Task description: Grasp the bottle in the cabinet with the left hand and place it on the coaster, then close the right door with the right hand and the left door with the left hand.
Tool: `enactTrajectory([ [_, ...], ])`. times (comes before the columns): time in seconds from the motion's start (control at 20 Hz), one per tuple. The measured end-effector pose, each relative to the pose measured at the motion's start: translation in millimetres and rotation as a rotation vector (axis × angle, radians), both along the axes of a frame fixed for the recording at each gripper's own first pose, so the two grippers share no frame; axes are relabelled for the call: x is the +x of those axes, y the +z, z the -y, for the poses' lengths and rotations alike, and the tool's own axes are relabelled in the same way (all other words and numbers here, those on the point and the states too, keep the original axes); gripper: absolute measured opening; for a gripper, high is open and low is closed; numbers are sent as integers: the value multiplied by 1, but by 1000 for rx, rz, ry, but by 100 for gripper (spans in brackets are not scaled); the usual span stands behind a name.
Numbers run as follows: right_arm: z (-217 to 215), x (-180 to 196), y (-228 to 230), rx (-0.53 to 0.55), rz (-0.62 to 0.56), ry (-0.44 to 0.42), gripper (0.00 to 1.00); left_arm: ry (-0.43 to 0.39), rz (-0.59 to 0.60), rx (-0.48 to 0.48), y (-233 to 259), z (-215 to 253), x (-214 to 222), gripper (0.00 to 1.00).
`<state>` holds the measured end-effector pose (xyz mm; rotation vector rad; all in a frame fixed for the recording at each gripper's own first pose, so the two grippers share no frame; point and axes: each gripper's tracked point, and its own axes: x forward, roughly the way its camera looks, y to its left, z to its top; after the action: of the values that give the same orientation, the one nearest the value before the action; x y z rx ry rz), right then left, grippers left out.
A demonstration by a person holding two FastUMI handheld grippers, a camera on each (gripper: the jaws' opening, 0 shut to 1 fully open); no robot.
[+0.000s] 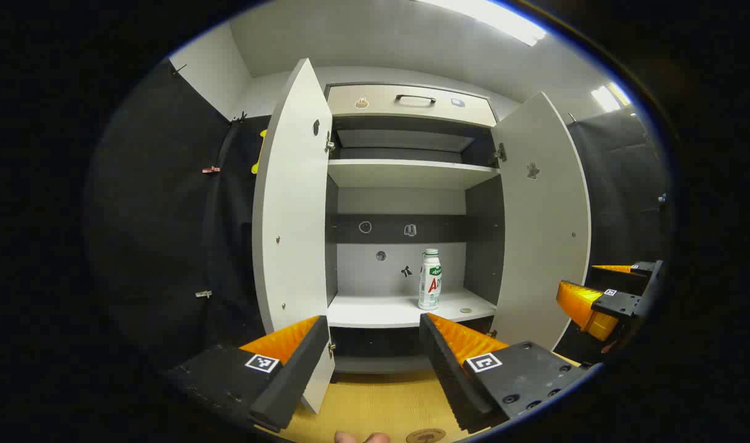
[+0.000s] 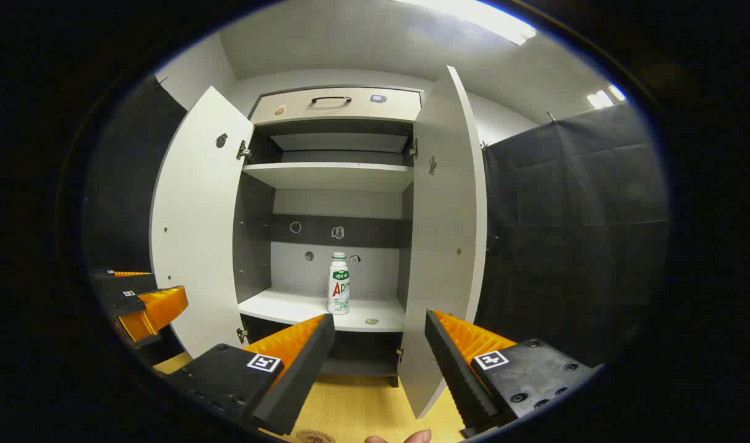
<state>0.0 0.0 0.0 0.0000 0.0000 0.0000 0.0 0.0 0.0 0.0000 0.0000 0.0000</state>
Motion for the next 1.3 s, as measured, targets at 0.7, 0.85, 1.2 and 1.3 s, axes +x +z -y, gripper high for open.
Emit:
enactTrajectory([
  [0.7,-1,5,0,8,3,10,97,26,-12,25,-4,-4,3,95],
  [0.85,-3,6,0,5,4,11,97,28,-8,18,-2,-5,3,95],
  [1.2,0,5,3,7,10,-3,97,12,-2,34,2,0,20,94],
  [1.3,5,5,3,9,10,-15,97,-7,-2,37,2,8,31,94],
])
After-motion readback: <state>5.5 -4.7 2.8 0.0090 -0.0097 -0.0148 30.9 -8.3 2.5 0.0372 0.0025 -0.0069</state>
